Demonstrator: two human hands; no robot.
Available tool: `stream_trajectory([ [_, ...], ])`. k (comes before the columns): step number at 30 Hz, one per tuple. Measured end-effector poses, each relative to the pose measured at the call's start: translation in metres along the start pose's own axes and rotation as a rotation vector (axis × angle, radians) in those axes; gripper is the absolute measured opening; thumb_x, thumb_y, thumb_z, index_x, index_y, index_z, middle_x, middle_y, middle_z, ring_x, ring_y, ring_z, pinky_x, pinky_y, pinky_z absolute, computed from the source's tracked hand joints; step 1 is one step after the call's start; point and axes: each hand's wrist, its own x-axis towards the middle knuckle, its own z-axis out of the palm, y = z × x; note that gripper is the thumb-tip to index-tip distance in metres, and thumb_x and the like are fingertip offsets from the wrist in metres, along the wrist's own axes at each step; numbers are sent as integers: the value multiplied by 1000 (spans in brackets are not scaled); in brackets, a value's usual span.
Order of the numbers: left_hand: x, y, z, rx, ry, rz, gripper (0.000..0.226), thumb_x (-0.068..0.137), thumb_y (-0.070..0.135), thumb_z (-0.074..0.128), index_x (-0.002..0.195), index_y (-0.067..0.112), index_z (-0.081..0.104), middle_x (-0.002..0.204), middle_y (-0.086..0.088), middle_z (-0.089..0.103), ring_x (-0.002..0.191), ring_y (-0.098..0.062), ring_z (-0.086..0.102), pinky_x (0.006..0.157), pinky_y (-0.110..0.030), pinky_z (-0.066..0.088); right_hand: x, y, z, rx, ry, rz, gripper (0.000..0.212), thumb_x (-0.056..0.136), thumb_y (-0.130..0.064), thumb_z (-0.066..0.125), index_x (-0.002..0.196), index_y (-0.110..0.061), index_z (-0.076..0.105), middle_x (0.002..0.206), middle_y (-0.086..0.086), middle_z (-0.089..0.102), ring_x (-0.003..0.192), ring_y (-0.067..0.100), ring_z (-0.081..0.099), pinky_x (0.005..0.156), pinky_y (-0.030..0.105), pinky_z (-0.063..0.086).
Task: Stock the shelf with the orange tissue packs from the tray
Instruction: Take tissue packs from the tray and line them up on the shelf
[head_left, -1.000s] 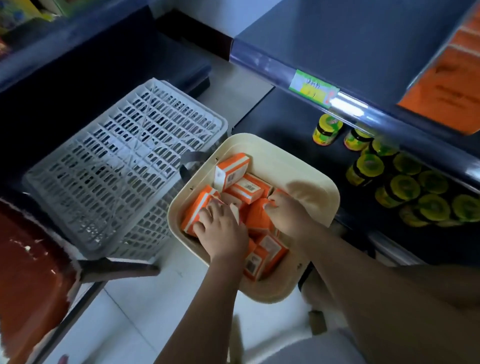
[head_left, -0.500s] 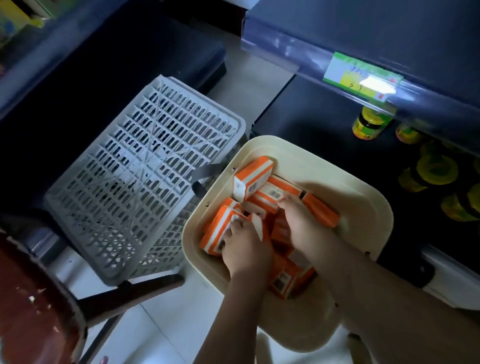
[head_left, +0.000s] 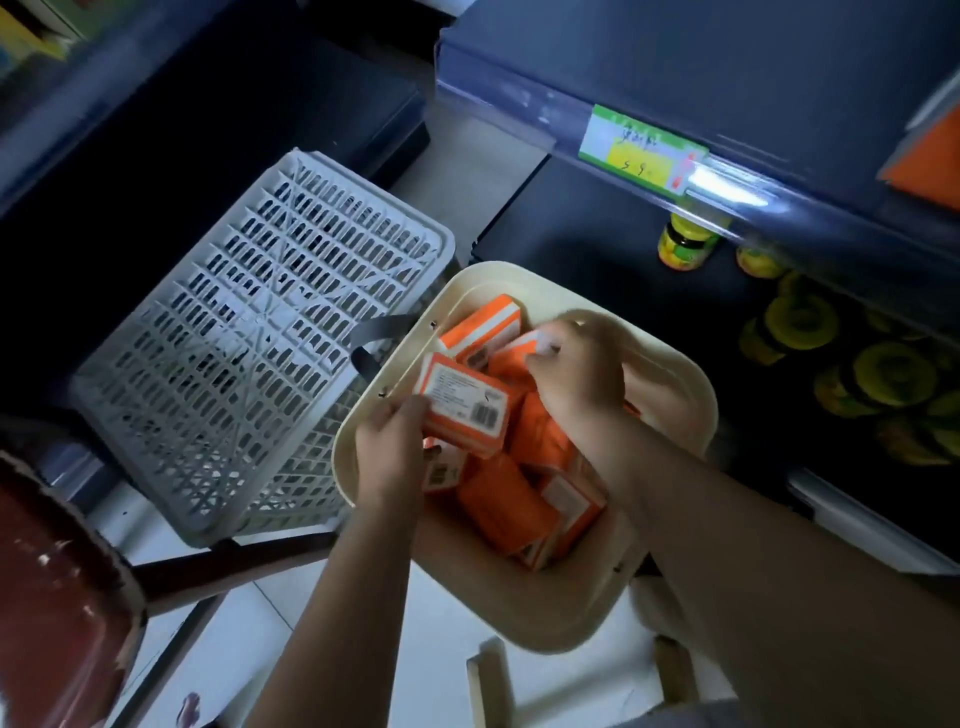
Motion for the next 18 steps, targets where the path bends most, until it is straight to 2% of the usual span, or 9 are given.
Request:
stream_trajectory([
  [3,-6,11,2,-175,-23,-57,17,93,20,66,100,10,77,89,-11,80,83,-25,78,75,-39,60,-3,-12,-22,-45,48,-19,24,76,-44,70,89,-24,71,100,3,62,102,31,60,86,33,52],
  [7,-17,17,7,-370,-104,-116,28,89,23,71,113,8,74,100,-10,78,87,-24,76,83,-42,61,-19,-31,-61,203,13,94,24,88,-42,72,92,-22,59,82,-10,59,87,20,61,73,27,39],
  [10,-33,23,13,-416,-235,-83,27,93,21,70,117,10,73,92,-6,76,76,-19,74,71,-34,59,-34,-37,-100,402,128,196,33,87,-46,71,81,-19,54,73,-7,62,70,19,64,68,29,45],
  [12,-49,29,18,-398,-335,-34,18,96,21,67,110,13,73,91,-5,77,74,-20,72,62,-32,54,-45,-44,-132,527,170,279,40,87,-49,70,75,-12,63,65,1,66,58,18,62,64,28,45],
  [13,-58,33,20,-383,-394,-11,19,97,25,65,111,15,73,96,-6,77,76,-21,72,62,-32,51,-51,-48,-149,607,158,318,48,87,-51,69,70,-6,67,60,9,68,56,23,65,63,31,50],
  [14,-67,37,23,-363,-451,8,24,100,32,61,114,16,73,101,-7,76,75,-21,71,62,-33,48,-58,-52,-166,711,126,363,55,88,-53,69,65,-2,69,62,18,69,60,30,69,66,36,58],
  [15,-78,44,26,-334,-503,32,29,102,39,57,115,18,73,105,-8,75,72,-21,68,63,-34,44,-65,-56,-183,853,102,389,55,89,-51,70,62,-3,69,70,25,71,70,35,74,71,45,64],
  [16,-89,51,29,-313,-548,56,31,103,43,54,112,21,73,107,-9,74,68,-20,63,66,-36,41,-74,-59,-201,996,70,399,49,93,-46,71,65,-6,69,79,29,72,76,35,75,71,47,65],
  [18,-113,63,36,-313,-609,114,29,105,43,51,108,24,72,103,-7,71,59,-17,51,69,-38,37,-92,-62,-235,1180,14,377,29,97,-38,71,87,-12,67,93,24,75,74,26,77,56,37,64],
])
